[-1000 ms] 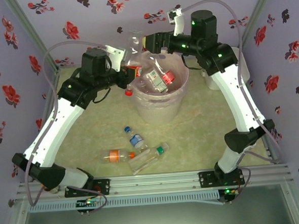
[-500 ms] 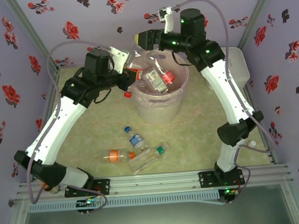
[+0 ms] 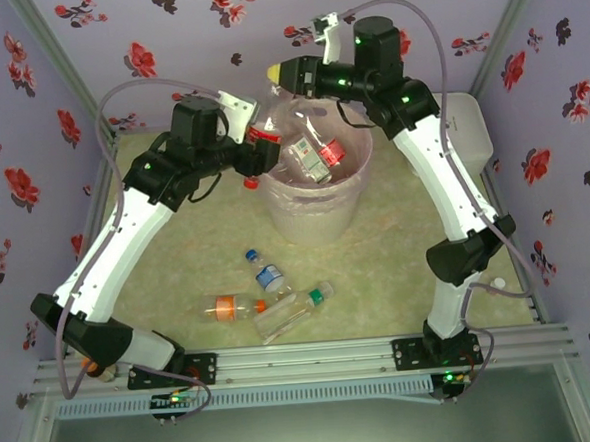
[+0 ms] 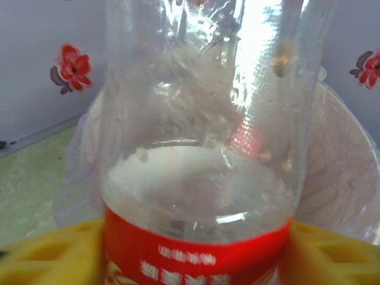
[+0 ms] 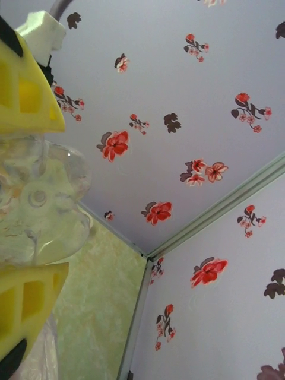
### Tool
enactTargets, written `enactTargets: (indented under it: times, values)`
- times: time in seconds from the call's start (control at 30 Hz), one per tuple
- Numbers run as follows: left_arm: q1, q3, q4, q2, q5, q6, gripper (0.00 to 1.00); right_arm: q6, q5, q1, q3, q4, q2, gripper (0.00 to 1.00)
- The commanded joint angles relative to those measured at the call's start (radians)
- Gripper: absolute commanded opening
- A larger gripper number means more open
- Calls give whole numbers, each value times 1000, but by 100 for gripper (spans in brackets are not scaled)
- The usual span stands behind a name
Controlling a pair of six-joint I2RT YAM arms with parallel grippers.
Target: Put the plastic bottles in the bin
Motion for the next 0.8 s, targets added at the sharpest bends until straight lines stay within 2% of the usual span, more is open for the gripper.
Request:
enactTargets:
  times: [0.0,0.1,0.37,0.53,0.6,0.77]
  values:
    - [16,-11,35,-40,-100,-28,90,61,-10,-56,64,80,-29,28]
    - [44,-52,56,-72,-139,-77,98,99,-22,-110,69,110,-54,26]
    - [140,-147,85,-77,-141,-261,97,74,45,-257,-5,143,-178,20]
    - [145,-154,54,-27,-173,-314,93,-166,250,-264,41,-98,-189,15]
    - [145,-159,55,-13,-168,-328,91,-253,338,-259,63,-183,-179,9]
    - [139,-164,68,19,-147,-350,88,-420,549,-221,131,-357,-132,2]
